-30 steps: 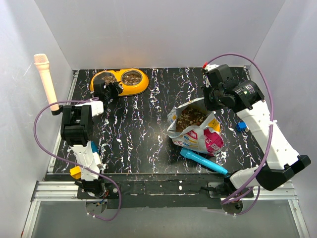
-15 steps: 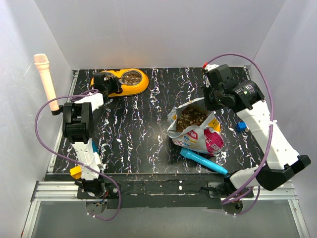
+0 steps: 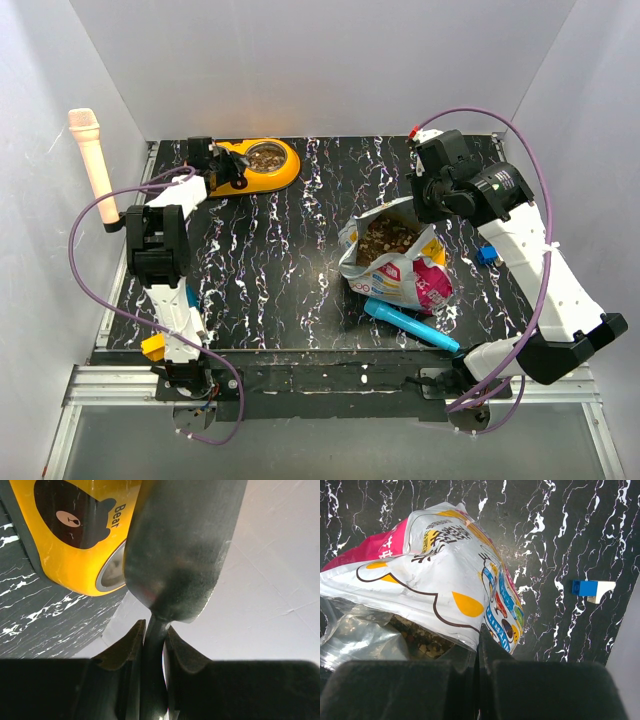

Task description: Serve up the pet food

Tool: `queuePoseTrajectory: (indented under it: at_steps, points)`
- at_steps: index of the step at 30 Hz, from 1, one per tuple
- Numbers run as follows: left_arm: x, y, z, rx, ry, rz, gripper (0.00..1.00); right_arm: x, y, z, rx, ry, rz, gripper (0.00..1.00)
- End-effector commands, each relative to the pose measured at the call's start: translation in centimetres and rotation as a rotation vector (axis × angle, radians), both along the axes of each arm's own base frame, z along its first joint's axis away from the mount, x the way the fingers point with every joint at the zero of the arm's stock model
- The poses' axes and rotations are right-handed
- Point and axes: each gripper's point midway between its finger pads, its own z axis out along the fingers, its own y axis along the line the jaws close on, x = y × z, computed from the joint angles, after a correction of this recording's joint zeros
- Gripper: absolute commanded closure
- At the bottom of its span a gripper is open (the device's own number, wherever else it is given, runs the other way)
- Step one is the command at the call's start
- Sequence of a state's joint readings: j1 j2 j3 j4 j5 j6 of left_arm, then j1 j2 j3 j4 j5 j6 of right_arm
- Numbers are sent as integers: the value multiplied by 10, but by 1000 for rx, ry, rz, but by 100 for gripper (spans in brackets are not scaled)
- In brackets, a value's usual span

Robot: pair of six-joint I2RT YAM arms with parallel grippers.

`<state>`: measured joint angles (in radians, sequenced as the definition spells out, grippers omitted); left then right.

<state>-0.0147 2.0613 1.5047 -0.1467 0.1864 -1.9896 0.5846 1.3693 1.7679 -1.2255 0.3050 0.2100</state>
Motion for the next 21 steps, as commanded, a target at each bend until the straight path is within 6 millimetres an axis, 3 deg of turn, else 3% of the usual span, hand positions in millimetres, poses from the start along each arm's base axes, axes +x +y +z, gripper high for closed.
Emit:
queuePoseTrajectory:
  at_steps: [1, 13, 21]
  points:
    - [17, 8, 33, -311, 54, 209, 100, 17, -7, 75, 121, -293, -55, 99]
    - [19, 25, 72, -384, 61, 355, 100, 17, -6, 77, 127, -295, -53, 99]
    - [17, 27, 80, -444, 111, 407, 100, 16, -7, 77, 127, -296, -53, 99]
